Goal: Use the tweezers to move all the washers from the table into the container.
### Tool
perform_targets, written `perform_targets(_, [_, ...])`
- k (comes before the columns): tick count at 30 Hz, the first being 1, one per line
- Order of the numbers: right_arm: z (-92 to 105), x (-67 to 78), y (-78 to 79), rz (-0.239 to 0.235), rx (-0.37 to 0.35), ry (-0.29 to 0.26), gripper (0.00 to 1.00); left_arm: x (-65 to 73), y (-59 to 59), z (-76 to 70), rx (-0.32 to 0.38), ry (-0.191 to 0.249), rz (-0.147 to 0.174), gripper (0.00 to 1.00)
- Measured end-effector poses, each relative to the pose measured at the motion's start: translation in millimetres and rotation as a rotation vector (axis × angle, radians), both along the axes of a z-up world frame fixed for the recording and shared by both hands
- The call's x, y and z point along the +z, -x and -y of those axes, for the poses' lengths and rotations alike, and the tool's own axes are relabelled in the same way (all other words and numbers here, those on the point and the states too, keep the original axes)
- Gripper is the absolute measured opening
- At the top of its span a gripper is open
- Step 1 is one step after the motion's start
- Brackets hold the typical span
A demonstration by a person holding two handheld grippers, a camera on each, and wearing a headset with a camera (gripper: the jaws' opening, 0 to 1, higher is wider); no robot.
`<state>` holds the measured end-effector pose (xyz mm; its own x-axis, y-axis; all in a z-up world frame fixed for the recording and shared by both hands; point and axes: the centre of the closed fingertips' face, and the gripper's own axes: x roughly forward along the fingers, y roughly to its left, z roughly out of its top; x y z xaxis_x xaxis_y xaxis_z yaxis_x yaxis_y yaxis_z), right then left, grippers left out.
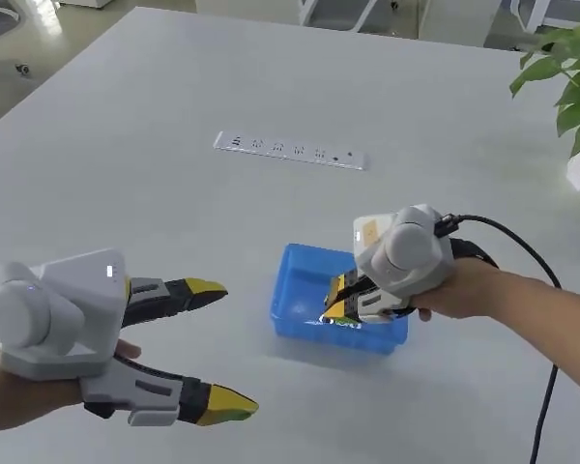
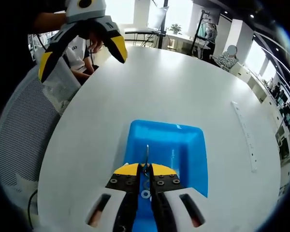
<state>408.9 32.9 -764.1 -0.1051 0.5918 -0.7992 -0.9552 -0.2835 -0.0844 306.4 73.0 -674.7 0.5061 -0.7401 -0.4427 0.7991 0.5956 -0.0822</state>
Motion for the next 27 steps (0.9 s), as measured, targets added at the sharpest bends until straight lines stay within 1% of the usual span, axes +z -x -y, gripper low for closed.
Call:
perform_targets(8, [1.0,0.9,0.5,0.017,0.012,0.010,0.08,-0.1,1.7,-0.8,-0.003,-0.002,-0.003,0.80])
perform_targets(18, [4.1,6.3,0.2,0.020,0.005,0.003,0.08,2.5,0.9,0.8,-0.007,-0.003,0.000,0.79])
perform_targets(27, [5.5,2.1,-1.9,0.019,0.004,0.012,0.08,3.9,1.5,-0.8,-0.001,-0.007,0.002,0.78])
